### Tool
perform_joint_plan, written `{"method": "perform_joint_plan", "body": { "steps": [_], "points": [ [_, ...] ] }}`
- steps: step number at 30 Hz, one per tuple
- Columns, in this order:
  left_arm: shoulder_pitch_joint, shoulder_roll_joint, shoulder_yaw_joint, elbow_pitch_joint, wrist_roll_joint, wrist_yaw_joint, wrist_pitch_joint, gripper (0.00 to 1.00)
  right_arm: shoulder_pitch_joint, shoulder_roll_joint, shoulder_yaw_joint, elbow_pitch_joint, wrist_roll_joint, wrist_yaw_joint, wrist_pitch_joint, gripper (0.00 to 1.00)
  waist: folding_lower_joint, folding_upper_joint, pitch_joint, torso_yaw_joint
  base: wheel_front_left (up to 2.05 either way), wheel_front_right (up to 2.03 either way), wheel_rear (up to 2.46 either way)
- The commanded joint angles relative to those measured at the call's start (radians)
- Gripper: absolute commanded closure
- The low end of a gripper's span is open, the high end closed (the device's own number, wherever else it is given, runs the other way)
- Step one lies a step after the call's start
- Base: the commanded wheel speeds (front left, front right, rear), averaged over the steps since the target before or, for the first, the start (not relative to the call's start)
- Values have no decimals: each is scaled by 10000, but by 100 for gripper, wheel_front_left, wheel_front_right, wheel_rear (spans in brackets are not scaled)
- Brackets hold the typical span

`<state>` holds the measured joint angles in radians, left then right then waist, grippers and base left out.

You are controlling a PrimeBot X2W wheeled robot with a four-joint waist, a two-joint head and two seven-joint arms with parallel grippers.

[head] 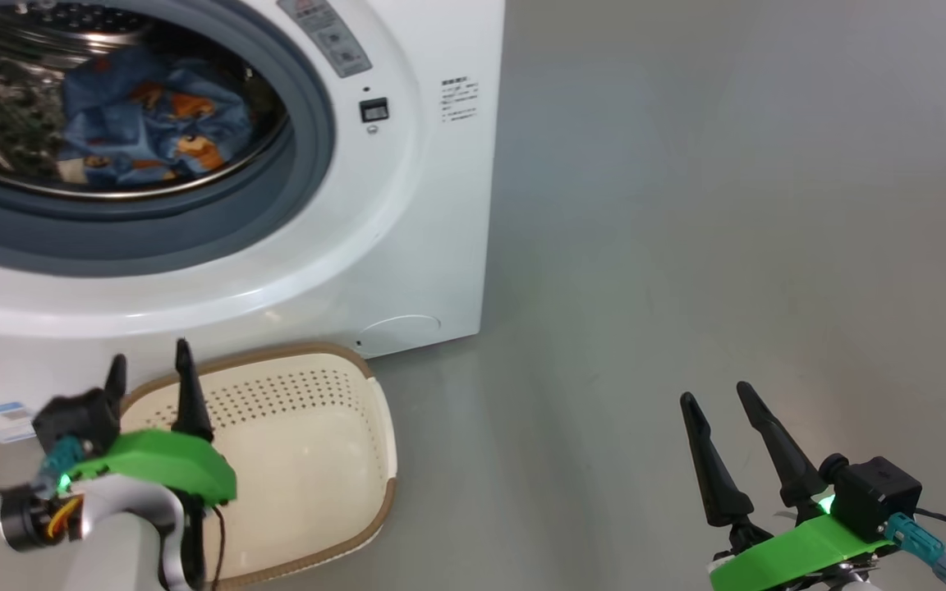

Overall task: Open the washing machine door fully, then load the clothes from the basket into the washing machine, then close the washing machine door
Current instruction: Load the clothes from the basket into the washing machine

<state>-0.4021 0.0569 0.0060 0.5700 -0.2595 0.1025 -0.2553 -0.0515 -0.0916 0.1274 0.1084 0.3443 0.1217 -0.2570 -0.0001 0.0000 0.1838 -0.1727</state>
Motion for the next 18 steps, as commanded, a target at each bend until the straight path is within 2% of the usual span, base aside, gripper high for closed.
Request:
{"method": "perform_joint_plan", "body": {
  "steps": [1,9,18],
  "points": [
    [224,168,224,-498,23,93,-64,0,69,-94,243,-224,-133,90,-48,0,1,0,-180,199,-112,112,0],
    [1498,46,170,-2234,85,143,-64,0,164,-150,324,-183,-98,90,-48,0,1,0,-390,348,-96,96,0],
    [2776,-25,299,-3733,196,198,-64,0,334,-287,326,-158,-72,90,-48,0,1,0,-699,391,-8,8,0]
  ]
}}
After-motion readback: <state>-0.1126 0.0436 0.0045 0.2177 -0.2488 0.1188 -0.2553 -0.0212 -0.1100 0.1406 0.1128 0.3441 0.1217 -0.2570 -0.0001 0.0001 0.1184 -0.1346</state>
